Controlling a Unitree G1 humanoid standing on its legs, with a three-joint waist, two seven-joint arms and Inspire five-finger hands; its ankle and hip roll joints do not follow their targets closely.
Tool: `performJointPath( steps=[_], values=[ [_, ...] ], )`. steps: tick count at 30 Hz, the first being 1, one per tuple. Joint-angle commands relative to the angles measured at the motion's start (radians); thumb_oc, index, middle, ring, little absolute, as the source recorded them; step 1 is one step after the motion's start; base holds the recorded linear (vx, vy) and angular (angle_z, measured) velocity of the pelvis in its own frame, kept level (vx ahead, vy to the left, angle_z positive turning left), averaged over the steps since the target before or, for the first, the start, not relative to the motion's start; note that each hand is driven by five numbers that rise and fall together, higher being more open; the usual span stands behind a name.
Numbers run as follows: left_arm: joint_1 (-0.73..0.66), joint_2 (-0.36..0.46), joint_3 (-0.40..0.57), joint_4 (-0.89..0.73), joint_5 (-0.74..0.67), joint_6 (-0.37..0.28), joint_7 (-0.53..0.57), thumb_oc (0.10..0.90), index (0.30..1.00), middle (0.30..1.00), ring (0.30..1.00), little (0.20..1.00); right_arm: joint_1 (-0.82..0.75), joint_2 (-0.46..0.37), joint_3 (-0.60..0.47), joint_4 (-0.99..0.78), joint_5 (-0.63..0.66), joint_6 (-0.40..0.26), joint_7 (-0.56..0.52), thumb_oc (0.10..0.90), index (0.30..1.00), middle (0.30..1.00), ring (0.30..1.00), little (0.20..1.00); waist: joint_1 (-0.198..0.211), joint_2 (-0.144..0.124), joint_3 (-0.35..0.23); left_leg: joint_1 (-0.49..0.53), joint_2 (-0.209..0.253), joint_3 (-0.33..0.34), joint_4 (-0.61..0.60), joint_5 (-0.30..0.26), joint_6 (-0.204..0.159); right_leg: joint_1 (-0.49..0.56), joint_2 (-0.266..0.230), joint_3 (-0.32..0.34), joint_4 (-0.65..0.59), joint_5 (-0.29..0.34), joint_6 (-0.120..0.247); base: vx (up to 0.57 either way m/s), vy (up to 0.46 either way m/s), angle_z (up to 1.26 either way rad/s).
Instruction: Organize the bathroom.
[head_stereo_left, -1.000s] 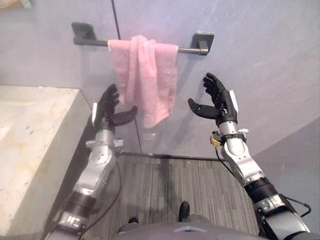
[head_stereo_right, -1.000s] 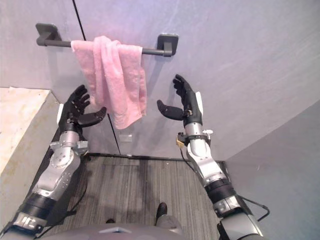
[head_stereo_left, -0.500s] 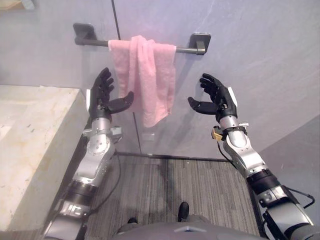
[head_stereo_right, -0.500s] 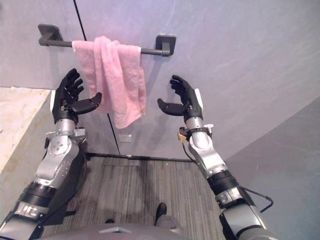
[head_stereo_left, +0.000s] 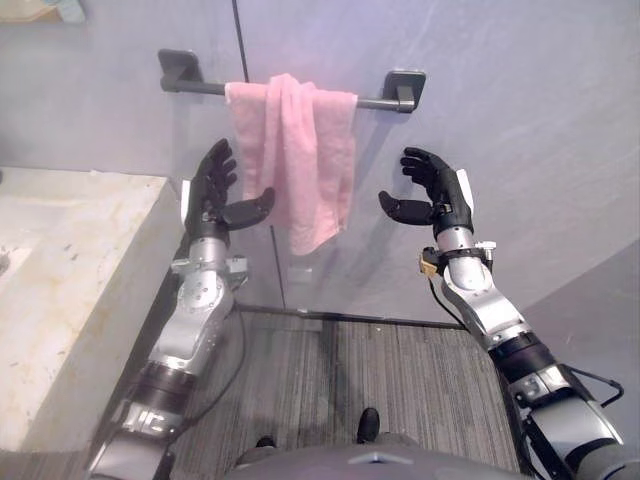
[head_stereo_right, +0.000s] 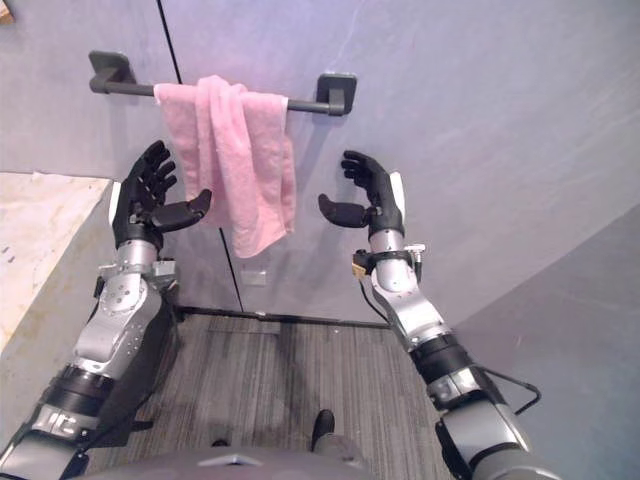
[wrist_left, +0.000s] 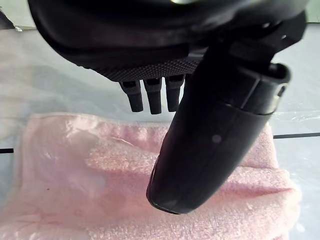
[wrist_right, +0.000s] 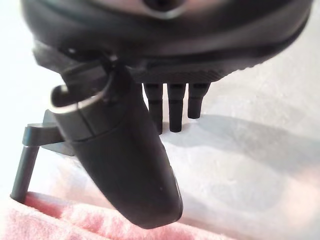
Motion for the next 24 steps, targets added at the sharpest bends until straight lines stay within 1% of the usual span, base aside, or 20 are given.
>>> performJointPath(
  steps=[1, 3, 5, 6, 7, 8, 10, 12, 13, 14, 16, 18, 20, 21, 22, 23, 24],
  values=[
    [-0.067, 0.036, -0.045, -0.076, 0.029, -0.088, 0.018, 0.8, 0.9, 0.9, 0.9, 0.9, -0.203, 0.014, -0.033, -0.112, -0.104, -0.168, -0.085, 0.8, 0.9, 0.9, 0.9, 0.9, 0.034, -0.005, -0.062, -0.017, -0.047, 0.055, -0.001, -0.042, 0.046, 0.078, -0.07, -0.019, -0.003, -0.097, 0.133, 0.0, 0.0, 0.0],
    [-0.061, 0.034, -0.041, -0.078, 0.025, -0.089, 0.017, 0.8, 0.9, 0.9, 0.9, 0.9, -0.179, 0.023, -0.029, -0.13, -0.128, -0.184, -0.076, 0.8, 0.9, 0.9, 0.9, 0.9, 0.033, -0.003, -0.062, -0.015, -0.05, 0.056, -0.001, -0.045, 0.049, 0.078, -0.07, -0.017, -0.001, -0.099, 0.134, 0.0, 0.015, 0.0],
    [-0.049, 0.031, -0.037, -0.091, 0.024, -0.084, 0.017, 0.8, 0.9, 0.9, 0.9, 0.9, -0.142, 0.025, -0.013, -0.169, -0.125, -0.195, -0.049, 0.8, 0.9, 0.9, 0.9, 0.9, 0.029, -0.002, -0.06, -0.013, -0.052, 0.058, -0.001, -0.048, 0.052, 0.078, -0.071, -0.013, 0.001, -0.101, 0.135, 0.0, 0.0, 0.0],
    [-0.038, 0.03, -0.033, -0.094, 0.027, -0.084, 0.014, 0.8, 0.9, 0.9, 0.9, 0.9, -0.115, 0.022, -0.007, -0.193, -0.152, -0.203, -0.041, 0.8, 0.9, 0.9, 0.9, 0.9, 0.028, -0.001, -0.061, -0.011, -0.053, 0.059, -0.001, -0.049, 0.054, 0.079, -0.072, -0.013, 0.002, -0.102, 0.136, 0.0, 0.033, 0.01],
    [-0.024, 0.029, -0.027, -0.099, 0.028, -0.085, 0.014, 0.8, 0.9, 0.9, 0.9, 0.9, -0.078, 0.016, 0.001, -0.225, -0.179, -0.225, -0.035, 0.8, 0.9, 0.9, 0.9, 0.9, 0.024, 0.0, -0.059, -0.01, -0.054, 0.06, -0.001, -0.05, 0.056, 0.079, -0.072, -0.011, 0.004, -0.103, 0.137, 0.0, 0.0, 0.0],
    [-0.02, 0.028, -0.026, -0.099, 0.027, -0.086, 0.015, 0.8, 0.9, 0.9, 0.9, 0.9, -0.071, 0.015, 0.001, -0.233, -0.182, -0.226, -0.034, 0.8, 0.9, 0.9, 0.9, 0.9, 0.023, 0.0, -0.06, -0.009, -0.054, 0.06, -0.001, -0.051, 0.056, 0.079, -0.073, -0.01, 0.004, -0.103, 0.138, 0.0, 0.0, 0.0],
    [-0.009, 0.025, -0.021, -0.101, 0.023, -0.089, 0.015, 0.8, 0.9, 0.9, 0.9, 0.9, -0.044, 0.009, 0.003, -0.253, -0.234, -0.251, -0.053, 0.8, 0.9, 0.9, 0.9, 0.9, 0.02, 0.0, -0.059, -0.008, -0.055, 0.062, -0.001, -0.053, 0.057, 0.079, -0.074, -0.01, 0.006, -0.104, 0.14, 0.0, 0.0, 0.0],
    [-0.007, 0.025, -0.02, -0.101, 0.022, -0.089, 0.015, 0.8, 0.9, 0.9, 0.9, 0.9, -0.041, 0.007, 0.003, -0.257, -0.237, -0.252, -0.056, 0.8, 0.9, 0.9, 0.9, 0.9, 0.02, 0.0, -0.059, -0.007, -0.055, 0.062, -0.001, -0.053, 0.058, 0.08, -0.074, -0.01, 0.006, -0.104, 0.14, 0.0, 0.0, 0.0],
    [0.009, 0.025, -0.015, -0.105, 0.013, -0.091, 0.023, 0.8, 0.9, 0.9, 0.9, 0.9, -0.005, -0.006, -0.009, -0.32, -0.279, -0.268, -0.103, 0.8, 0.9, 0.9, 0.9, 0.9, 0.013, 0.002, -0.058, -0.004, -0.057, 0.064, -0.001, -0.056, 0.059, 0.08, -0.074, -0.006, 0.008, -0.105, 0.143, 0.0, 0.035, 0.0],
    [0.018, 0.022, -0.015, -0.108, 0.018, -0.093, 0.031, 0.8, 0.9, 0.9, 0.9, 0.9, 0.013, -0.007, -0.012, -0.346, -0.33, -0.273, -0.136, 0.8, 0.9, 0.9, 0.9, 0.9, 0.009, 0.003, -0.058, -0.003, -0.059, 0.065, -0.001, -0.058, 0.061, 0.08, -0.074, -0.003, 0.01, -0.106, 0.144, -0.01, 0.044, 0.0],
    [0.033, 0.019, -0.014, -0.118, 0.02, -0.093, 0.043, 0.8, 0.9, 0.9, 0.9, 0.9, 0.043, -0.004, -0.022, -0.384, -0.364, -0.283, -0.215, 0.8, 0.9, 0.9, 0.9, 0.9, 0.004, 0.007, -0.057, -0.001, -0.06, 0.068, -0.001, -0.059, 0.063, 0.08, -0.074, 0.0, 0.011, -0.107, 0.145, -0.02, 0.033, -0.03],
    [0.039, 0.019, -0.016, -0.121, 0.021, -0.094, 0.053, 0.8, 0.9, 0.9, 0.9, 0.9, 0.07, 0.005, -0.032, -0.402, -0.391, -0.3, -0.258, 0.8, 0.9, 0.9, 0.9, 0.9, -0.002, 0.011, -0.057, 0.001, -0.063, 0.069, -0.001, -0.062, 0.066, 0.079, -0.073, 0.006, 0.016, -0.111, 0.146, -0.02, 0.028, -0.1],
    [0.041, 0.021, -0.017, -0.127, 0.017, -0.09, 0.057, 0.8, 0.9, 0.9, 0.9, 0.9, 0.081, 0.008, -0.034, -0.412, -0.383, -0.307, -0.251, 0.8, 0.9, 0.9, 0.9, 0.9, -0.002, 0.013, -0.058, 0.002, -0.065, 0.069, -0.001, -0.065, 0.069, 0.078, -0.073, 0.009, 0.022, -0.115, 0.147, -0.02, 0.017, -0.07],
    [0.042, 0.025, -0.017, -0.127, 0.009, -0.09, 0.054, 0.8, 0.9, 0.9, 0.9, 0.9, 0.087, 0.006, -0.027, -0.412, -0.374, -0.311, -0.207, 0.8, 0.9, 0.9, 0.9, 0.9, -0.003, 0.014, -0.058, 0.003, -0.067, 0.066, -0.001, -0.066, 0.071, 0.075, -0.073, 0.012, 0.03, -0.12, 0.147, 0.0, 0.0, 0.0],
    [0.04, 0.027, -0.018, -0.125, 0.006, -0.089, 0.052, 0.8, 0.9, 0.9, 0.9, 0.9, 0.085, 0.003, -0.013, -0.408, -0.333, -0.308, -0.143, 0.8, 0.9, 0.9, 0.9, 0.9, -0.001, 0.014, -0.058, 0.003, -0.068, 0.064, -0.001, -0.066, 0.072, 0.074, -0.074, 0.012, 0.034, -0.123, 0.147, -0.03, 0.001, -0.02],
    [0.038, 0.028, -0.018, -0.123, 0.004, -0.088, 0.047, 0.8, 0.9, 0.9, 0.9, 0.9, 0.079, -0.003, 0.003, -0.4, -0.289, -0.291, -0.09, 0.8, 0.9, 0.9, 0.9, 0.9, 0.002, 0.013, -0.059, 0.002, -0.067, 0.063, -0.001, -0.065, 0.071, 0.074, -0.074, 0.01, 0.037, -0.125, 0.146, 0.0, 0.0, 0.0],
    [0.038, 0.027, -0.018, -0.122, 0.004, -0.088, 0.045, 0.8, 0.9, 0.9, 0.9, 0.9, 0.078, -0.004, 0.005, -0.398, -0.28, -0.289, -0.076, 0.8, 0.9, 0.9, 0.9, 0.9, 0.002, 0.012, -0.059, 0.002, -0.067, 0.062, -0.001, -0.065, 0.071, 0.074, -0.074, 0.009, 0.038, -0.126, 0.146, 0.0, 0.0, 0.0]
  ],
)
